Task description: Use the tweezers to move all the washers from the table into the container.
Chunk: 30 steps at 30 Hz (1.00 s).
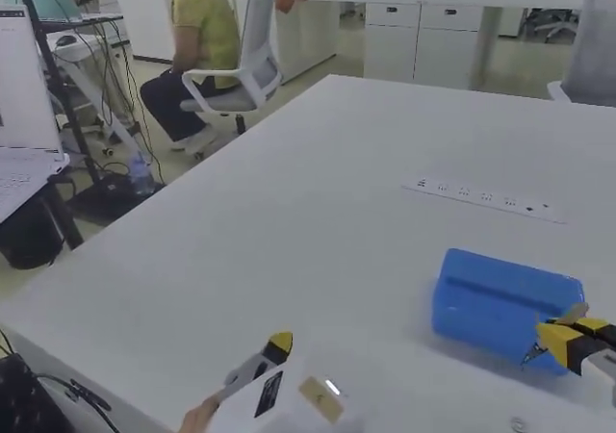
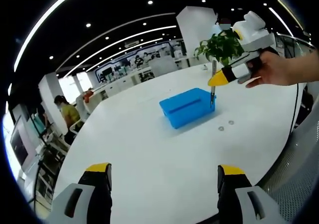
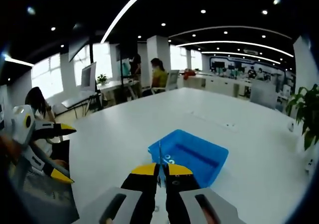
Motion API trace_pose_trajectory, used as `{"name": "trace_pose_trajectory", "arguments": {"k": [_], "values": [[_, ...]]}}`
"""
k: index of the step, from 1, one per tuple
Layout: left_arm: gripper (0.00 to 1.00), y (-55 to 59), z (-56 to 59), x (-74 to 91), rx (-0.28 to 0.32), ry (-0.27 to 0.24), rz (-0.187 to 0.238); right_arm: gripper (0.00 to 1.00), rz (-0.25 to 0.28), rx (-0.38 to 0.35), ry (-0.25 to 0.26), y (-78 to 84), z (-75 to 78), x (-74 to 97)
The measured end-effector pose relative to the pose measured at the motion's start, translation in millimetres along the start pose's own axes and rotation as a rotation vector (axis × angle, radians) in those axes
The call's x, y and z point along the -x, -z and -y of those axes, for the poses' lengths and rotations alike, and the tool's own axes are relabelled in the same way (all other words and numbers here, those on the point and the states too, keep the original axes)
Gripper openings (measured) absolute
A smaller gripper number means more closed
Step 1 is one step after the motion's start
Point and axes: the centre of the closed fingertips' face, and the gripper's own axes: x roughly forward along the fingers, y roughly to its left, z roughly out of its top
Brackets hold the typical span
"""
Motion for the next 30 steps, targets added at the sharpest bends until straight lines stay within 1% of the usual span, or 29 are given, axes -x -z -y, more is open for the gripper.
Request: {"name": "trace_pose_trajectory", "arguments": {"k": [1, 3, 6, 9, 14, 16, 18, 22, 23, 24, 26, 30], "values": [[0.90, -0.4, -0.4, 0.4, 0.003, -0.002, 0.001, 0.02, -0.010, -0.001, 0.002, 3.9, -0.3, -0.6], [0.90, -1.2, -0.9, 0.7, 0.001, -0.005, 0.006, 0.02, -0.012, 0.002, 0.003, 7.2, -1.6, -1.2], [0.90, 0.8, 0.9, -0.1, -0.007, 0.000, -0.007, 0.02, -0.029, 0.002, -0.002, 14.0, -4.1, -4.9], [0.90, 0.6, 0.2, -0.1, -0.008, -0.003, -0.005, 0.02, -0.045, 0.015, -0.001, 22.0, -6.0, -9.7], [0.89, 2.2, -1.0, -0.3, -0.007, -0.008, -0.014, 0.02, -0.073, 0.012, -0.007, 33.0, -8.6, -15.2], [0.89, 1.8, -0.5, -0.3, -0.007, -0.006, -0.012, 0.02, -0.094, 0.031, -0.008, 38.1, -9.2, -16.3], [0.89, 2.5, -0.4, -0.5, -0.009, -0.005, -0.015, 0.02, -0.103, 0.045, -0.002, 42.0, -8.6, -16.6], [0.89, 3.3, -0.1, -0.8, -0.012, -0.005, -0.019, 0.02, -0.110, 0.040, -0.004, 49.3, -3.6, -17.8], [0.89, 3.3, -0.2, -0.8, -0.012, -0.005, -0.019, 0.02, -0.085, 0.038, -0.001, 46.3, -2.2, -18.3], [0.89, 3.3, -0.2, -0.7, -0.011, -0.005, -0.018, 0.02, -0.098, 0.035, -0.001, 48.1, -1.3, -18.0], [0.89, 3.5, -0.3, -0.8, -0.010, -0.005, -0.019, 0.02, -0.097, 0.024, -0.001, 48.3, 0.5, -17.8], [0.89, 3.9, -0.1, -1.0, -0.012, -0.006, -0.021, 0.02, -0.096, 0.036, 0.000, 49.2, 0.3, -17.8]]}}
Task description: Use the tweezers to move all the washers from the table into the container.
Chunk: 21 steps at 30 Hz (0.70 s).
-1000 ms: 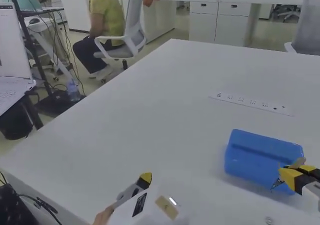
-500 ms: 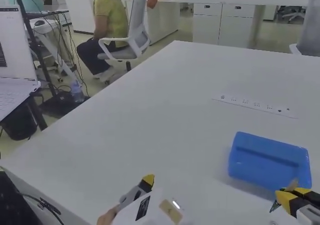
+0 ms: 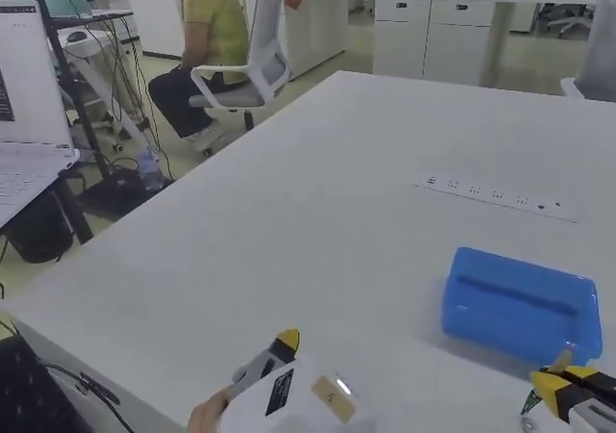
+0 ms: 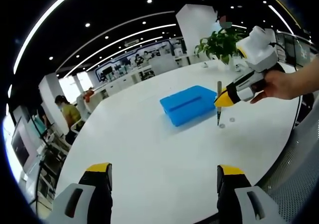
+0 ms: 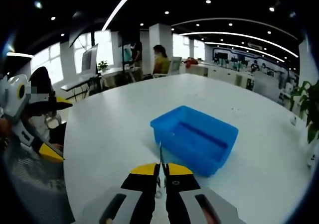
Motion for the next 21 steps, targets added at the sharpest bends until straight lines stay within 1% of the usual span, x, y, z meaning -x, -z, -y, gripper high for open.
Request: {"name": "trace_pose_trajectory", "arguments": {"k": [8, 12, 15, 19, 21], "values": [[0.88, 1.6, -0.1, -0.6, -0.006, -0.002, -0.008, 0.02, 0.005, 0.011, 0.013, 0.6, 1.0, 0.9], [0.88, 0.7, -0.7, -0.2, -0.002, -0.004, -0.003, 0.02, 0.006, 0.018, 0.009, 0.3, 0.3, 0.9], [0.88, 0.7, -1.9, -0.1, -0.002, -0.010, -0.003, 0.02, 0.013, 0.024, 0.016, -0.4, 2.0, -0.1], [0.87, -0.3, -2.7, 0.6, 0.000, -0.013, 0.002, 0.02, 0.029, -0.010, 0.025, -0.9, 5.6, -0.3], [0.87, 0.4, -2.0, 0.4, -0.002, -0.011, -0.003, 0.02, 0.037, -0.029, 0.029, -0.9, 8.0, -0.4]]}}
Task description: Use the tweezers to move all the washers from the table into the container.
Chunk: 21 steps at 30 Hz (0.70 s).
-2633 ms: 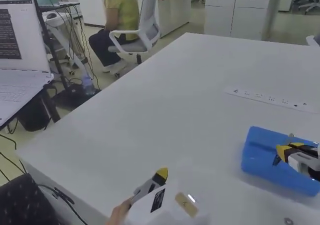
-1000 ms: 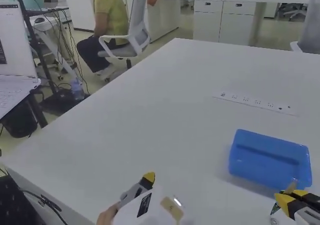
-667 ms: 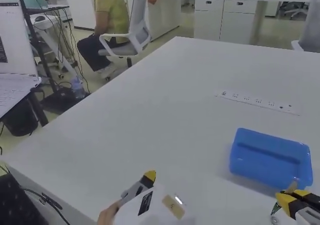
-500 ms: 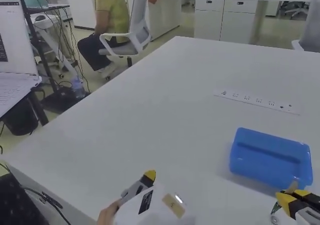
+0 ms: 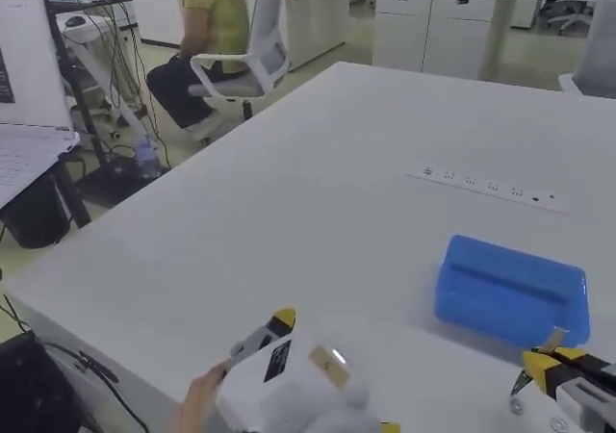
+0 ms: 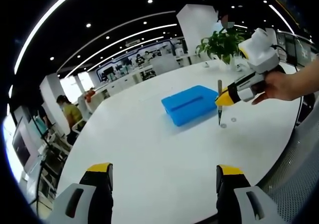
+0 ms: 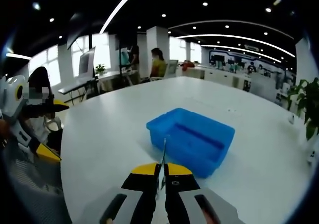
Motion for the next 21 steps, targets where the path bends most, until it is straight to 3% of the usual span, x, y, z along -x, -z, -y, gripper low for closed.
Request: {"name": "trace_pose_trajectory", "arguments": {"k": [8, 13, 21], "values": [[0.87, 2.0, 1.3, -1.2, -0.007, 0.004, -0.014, 0.02, -0.014, -0.070, -0.003, -0.6, 0.7, 6.7], [0.87, 3.1, 1.1, -1.8, -0.009, 0.002, -0.019, 0.02, -0.020, -0.026, -0.013, -0.6, -7.4, 17.1], [0.87, 3.8, 2.0, -1.5, -0.014, 0.005, -0.022, 0.02, -0.022, -0.030, -0.019, 1.0, -13.0, 20.8]]}}
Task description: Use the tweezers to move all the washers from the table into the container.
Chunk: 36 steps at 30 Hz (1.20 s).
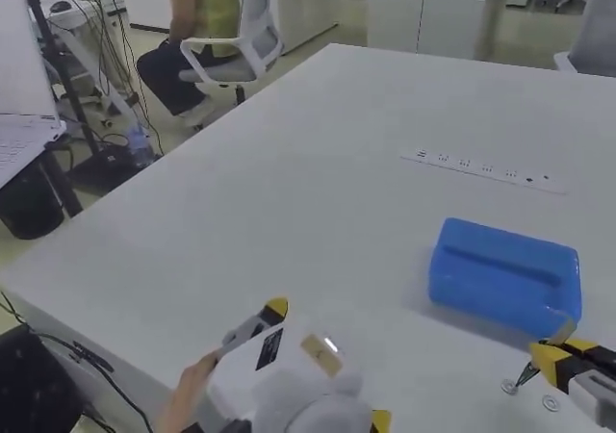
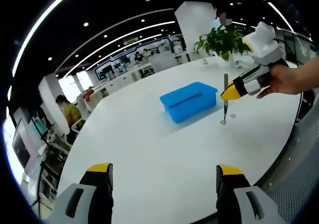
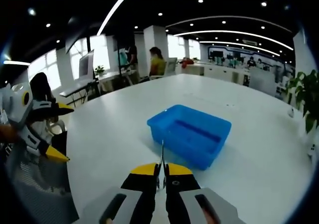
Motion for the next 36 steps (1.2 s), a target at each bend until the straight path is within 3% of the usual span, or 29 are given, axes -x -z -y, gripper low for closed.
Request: {"name": "trace_pose_trajectory", "arguments": {"k": [10, 28, 36], "values": [[0.87, 0.2, -1.2, 0.4, 0.002, -0.006, 0.000, 0.02, -0.001, 0.027, -0.001, 1.0, -4.6, -5.5], [0.87, 2.4, 2.1, -0.4, -0.013, 0.006, -0.015, 0.02, -0.009, 0.157, 0.007, -0.1, -0.2, -14.4], [0.87, 3.1, 1.7, -0.7, -0.011, 0.003, -0.019, 0.02, 0.007, 0.139, 0.021, 3.6, -1.4, -8.7]]}}
